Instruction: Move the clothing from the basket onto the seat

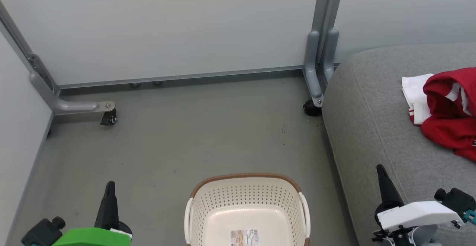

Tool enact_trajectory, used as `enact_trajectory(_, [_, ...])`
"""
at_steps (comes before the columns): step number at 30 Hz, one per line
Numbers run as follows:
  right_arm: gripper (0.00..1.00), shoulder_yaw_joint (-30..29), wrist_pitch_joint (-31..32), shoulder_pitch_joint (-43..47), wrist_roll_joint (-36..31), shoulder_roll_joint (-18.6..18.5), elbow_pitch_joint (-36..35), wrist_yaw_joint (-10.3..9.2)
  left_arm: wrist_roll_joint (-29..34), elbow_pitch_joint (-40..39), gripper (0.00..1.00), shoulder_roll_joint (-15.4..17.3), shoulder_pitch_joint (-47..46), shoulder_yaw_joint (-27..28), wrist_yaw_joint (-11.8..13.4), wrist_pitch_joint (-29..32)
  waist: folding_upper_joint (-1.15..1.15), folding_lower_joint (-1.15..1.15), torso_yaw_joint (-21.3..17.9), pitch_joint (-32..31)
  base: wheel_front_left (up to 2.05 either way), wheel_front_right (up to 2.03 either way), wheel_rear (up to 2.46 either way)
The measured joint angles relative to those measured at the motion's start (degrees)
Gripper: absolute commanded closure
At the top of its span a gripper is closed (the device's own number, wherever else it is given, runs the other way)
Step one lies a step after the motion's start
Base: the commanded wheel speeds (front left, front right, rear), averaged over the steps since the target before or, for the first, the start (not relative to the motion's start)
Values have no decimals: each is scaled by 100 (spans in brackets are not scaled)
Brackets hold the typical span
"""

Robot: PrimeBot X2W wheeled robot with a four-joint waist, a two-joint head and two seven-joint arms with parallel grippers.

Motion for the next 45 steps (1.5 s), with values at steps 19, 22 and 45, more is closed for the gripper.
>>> enact_trajectory(19, [100,-151,298,-230,1194,-8,79,-1,-1206,115,100,1,-300,143,-22,319,0,0,0,81,0,0,0])
enact_trajectory(22, [100,-174,347,-250,1360,-8,97,-1,-1391,127,100,2,-326,169,-26,358,0,0,0,94,0,0,0])
enact_trajectory(45, [100,-343,657,-497,2520,-7,164,-1,-2580,256,100,2,-619,315,-46,677,0,0,1,194,0,0,0])
